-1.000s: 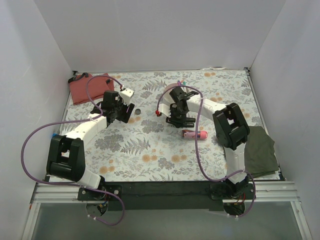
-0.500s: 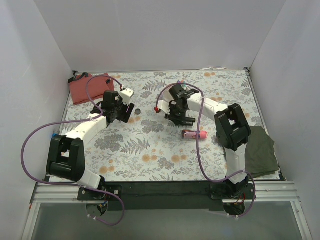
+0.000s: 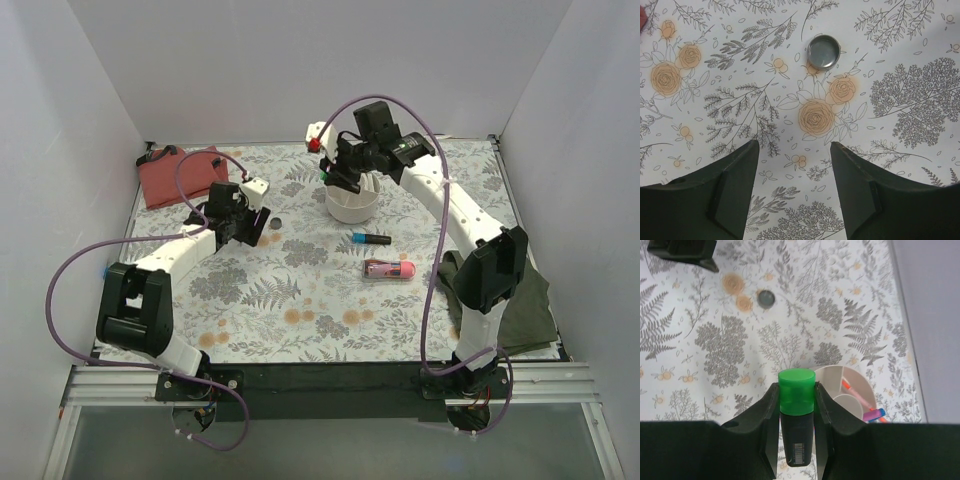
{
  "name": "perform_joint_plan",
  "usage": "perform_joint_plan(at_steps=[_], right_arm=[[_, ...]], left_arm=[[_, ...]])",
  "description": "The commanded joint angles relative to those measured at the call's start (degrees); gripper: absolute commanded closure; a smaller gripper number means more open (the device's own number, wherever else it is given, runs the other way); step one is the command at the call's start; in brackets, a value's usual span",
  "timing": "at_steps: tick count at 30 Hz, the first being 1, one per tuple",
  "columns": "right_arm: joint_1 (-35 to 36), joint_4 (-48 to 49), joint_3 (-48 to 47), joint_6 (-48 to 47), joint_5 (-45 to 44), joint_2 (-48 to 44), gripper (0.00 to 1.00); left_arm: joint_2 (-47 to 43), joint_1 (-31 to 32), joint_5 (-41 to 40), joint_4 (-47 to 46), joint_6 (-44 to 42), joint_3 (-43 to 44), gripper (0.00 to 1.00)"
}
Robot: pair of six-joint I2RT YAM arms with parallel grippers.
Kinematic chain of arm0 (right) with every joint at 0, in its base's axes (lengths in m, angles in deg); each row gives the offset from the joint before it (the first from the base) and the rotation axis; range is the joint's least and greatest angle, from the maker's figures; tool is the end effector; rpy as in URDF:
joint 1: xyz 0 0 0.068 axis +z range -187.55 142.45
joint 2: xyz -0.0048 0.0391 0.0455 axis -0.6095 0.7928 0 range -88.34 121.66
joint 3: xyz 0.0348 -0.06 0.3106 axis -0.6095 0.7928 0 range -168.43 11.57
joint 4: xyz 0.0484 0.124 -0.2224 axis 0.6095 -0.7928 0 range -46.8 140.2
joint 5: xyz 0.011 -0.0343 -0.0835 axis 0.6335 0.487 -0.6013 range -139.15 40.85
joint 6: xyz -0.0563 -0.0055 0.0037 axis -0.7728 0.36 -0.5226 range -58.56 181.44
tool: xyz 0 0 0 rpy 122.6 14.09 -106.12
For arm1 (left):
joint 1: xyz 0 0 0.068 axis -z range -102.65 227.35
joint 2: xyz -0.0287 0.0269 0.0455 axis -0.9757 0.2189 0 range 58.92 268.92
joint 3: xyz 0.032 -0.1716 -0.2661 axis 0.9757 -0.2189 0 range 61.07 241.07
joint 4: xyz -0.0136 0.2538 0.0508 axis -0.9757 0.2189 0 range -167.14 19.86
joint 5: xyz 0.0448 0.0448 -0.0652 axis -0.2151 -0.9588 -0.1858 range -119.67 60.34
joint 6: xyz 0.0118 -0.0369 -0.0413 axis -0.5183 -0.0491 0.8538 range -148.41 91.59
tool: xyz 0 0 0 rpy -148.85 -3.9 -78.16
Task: Sort the stationery into containers
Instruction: Place the pen in the storage box.
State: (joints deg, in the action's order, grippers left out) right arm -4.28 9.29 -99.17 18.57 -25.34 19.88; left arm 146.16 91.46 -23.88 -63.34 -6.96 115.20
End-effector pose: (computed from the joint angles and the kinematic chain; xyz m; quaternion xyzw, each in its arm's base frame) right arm 0.3618 0.2566 0.4107 -0.6140 0.6381 0.1494 0.4400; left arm 0.3078 -0.0814 0.2587 -0.0411 0.9282 -0.1567 0.3349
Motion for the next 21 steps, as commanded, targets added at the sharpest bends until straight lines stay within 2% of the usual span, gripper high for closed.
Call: perform_joint_plan(at_steps=[1, 9, 16, 19, 21], right_arm=[[-3.7, 6.4, -3.1, 6.8, 6.2, 0.8, 0.99], [-7.3, 27.0, 5.1, 14.8, 8.7, 0.3, 0.99], [-7.9, 35.2, 6.6, 21.4, 8.4, 1.7, 0.99], [-8.4, 39.7, 10.4, 26.5, 7.0, 0.7, 0.99], [-8.4, 48.6, 17.7, 28.7, 5.4, -2.0, 0.99]], left_arm=[[0.1, 0.2, 0.0, 0.2, -0.4, 3.0, 0.41], [1.3, 0.2, -0.1, 2.3, -0.7, 4.7, 0.41], [2.9, 0.1, -0.7, 3.2, -1.1, 6.0, 0.41], [3.5, 0.2, -0.6, 3.4, -0.7, 6.3, 0.41], [4.1, 0.2, -0.5, 3.9, -0.7, 6.6, 0.41]])
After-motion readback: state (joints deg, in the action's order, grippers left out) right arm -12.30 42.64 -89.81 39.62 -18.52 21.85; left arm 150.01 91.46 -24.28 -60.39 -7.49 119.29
